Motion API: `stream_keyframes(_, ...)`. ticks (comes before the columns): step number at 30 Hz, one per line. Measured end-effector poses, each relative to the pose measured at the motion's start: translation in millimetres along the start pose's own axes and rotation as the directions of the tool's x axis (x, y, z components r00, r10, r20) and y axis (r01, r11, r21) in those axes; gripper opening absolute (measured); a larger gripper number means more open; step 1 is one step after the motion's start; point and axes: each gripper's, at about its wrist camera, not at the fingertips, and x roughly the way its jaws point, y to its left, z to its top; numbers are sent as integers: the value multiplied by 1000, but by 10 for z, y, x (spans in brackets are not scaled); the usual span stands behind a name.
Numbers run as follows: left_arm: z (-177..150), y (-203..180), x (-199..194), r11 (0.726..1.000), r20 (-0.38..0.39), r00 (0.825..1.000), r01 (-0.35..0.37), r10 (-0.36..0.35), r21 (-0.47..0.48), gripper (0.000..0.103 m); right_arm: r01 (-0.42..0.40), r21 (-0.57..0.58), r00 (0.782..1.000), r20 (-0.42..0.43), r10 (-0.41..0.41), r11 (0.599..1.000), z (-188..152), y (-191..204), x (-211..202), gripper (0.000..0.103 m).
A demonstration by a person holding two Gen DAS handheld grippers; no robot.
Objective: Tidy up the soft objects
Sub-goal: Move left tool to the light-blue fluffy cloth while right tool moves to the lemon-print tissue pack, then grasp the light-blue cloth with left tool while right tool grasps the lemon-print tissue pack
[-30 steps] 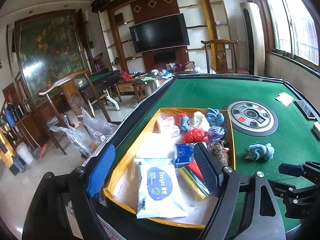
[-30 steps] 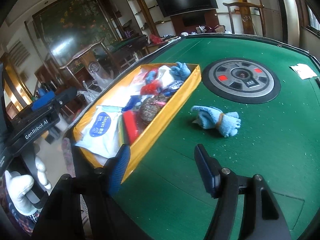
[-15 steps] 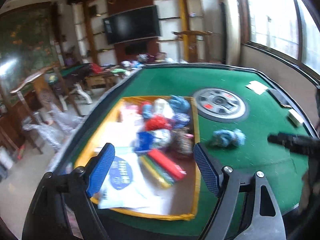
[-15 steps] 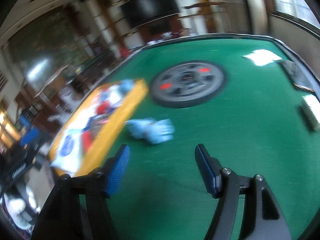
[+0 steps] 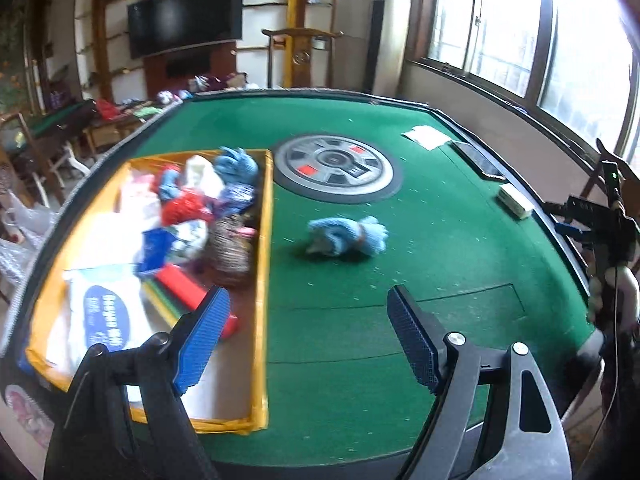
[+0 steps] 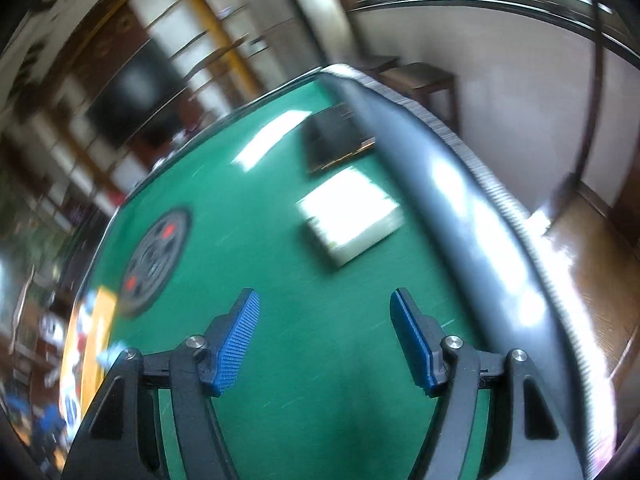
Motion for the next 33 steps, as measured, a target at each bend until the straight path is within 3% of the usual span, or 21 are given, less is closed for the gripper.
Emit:
stream_keyframes(4, -3, -58, 78, 999, -35, 998, 47, -47, -9, 81, 7, 37, 1000, 20, -8, 999, 299, -123, 57, 69)
stream_keyframes(9, 2, -77, 51, 997, -54, 995, 78, -79, -23, 81, 57, -41, 998, -8, -58, 998, 678, 21, 392, 70)
stream_keyframes(14, 11, -21, 29, 992, -74, 991, 111, -116, -60, 81, 67, -48, 989, -132, -73, 997, 640, 109, 805, 70)
stream_keyframes(20, 42, -48, 155, 984, -108, 981, 155, -164, -86, 81, 101, -129, 987, -113, -116, 986, 354, 366, 787, 76)
stream_keyframes(21, 53, -63, 201, 981, -121, 976, 168, -180, -98, 81, 89, -123, 989, -109, -102, 988, 299, 403, 769, 74)
stream_keyframes(23, 75, -100, 308, 971, -146, 965, 198, -217, -130, 81, 65, -126, 993, -92, -77, 990, 168, 514, 738, 58)
stream_keyframes(25, 104, -148, 394, 963, -162, 956, 221, -245, -152, 81, 46, -163, 994, -88, -61, 986, 67, 617, 737, 33)
stream_keyframes(33, 334, -273, 823, 965, -182, 964, 156, -196, -211, 81, 1, -224, 997, -74, -18, 975, -182, 775, 681, 34)
